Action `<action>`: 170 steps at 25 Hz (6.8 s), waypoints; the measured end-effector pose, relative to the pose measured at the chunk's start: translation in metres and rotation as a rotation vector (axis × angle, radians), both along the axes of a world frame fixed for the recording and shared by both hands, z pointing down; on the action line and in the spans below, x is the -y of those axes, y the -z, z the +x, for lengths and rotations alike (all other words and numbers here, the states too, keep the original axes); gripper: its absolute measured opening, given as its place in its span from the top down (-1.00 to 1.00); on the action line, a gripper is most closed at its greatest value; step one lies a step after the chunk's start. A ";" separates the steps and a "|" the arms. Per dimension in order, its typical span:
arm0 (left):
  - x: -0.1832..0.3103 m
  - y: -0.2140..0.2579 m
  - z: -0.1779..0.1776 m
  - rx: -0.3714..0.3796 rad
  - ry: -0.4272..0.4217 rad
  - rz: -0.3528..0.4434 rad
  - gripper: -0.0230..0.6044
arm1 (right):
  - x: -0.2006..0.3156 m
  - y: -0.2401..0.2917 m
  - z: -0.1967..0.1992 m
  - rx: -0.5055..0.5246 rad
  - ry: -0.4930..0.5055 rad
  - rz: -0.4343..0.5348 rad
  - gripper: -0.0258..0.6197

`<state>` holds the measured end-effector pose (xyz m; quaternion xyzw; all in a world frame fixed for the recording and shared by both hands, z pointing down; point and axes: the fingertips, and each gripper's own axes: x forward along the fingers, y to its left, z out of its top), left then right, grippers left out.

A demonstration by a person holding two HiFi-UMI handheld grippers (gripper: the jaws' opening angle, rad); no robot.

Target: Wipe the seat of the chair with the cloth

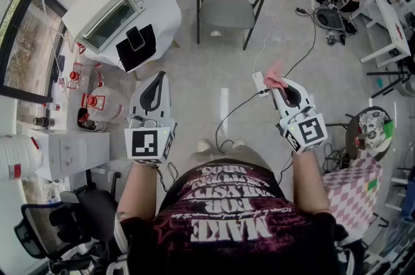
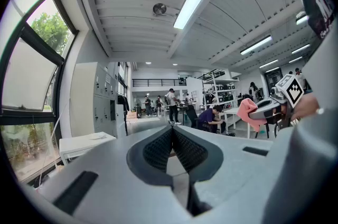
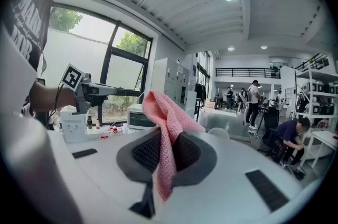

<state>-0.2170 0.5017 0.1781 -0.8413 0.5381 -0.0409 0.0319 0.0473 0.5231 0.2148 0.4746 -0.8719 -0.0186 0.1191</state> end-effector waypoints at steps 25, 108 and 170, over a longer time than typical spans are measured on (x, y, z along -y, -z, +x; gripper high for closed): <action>0.029 -0.020 -0.017 0.030 0.022 -0.029 0.91 | 0.036 0.008 -0.006 0.064 -0.022 0.017 0.83; 0.531 -0.030 0.070 0.055 -0.113 -0.057 0.91 | 0.514 -0.010 0.053 0.100 -0.080 -0.032 0.83; 0.810 -0.338 0.149 0.125 -0.051 -0.412 0.91 | 0.841 -0.410 0.044 0.071 0.133 -0.480 0.83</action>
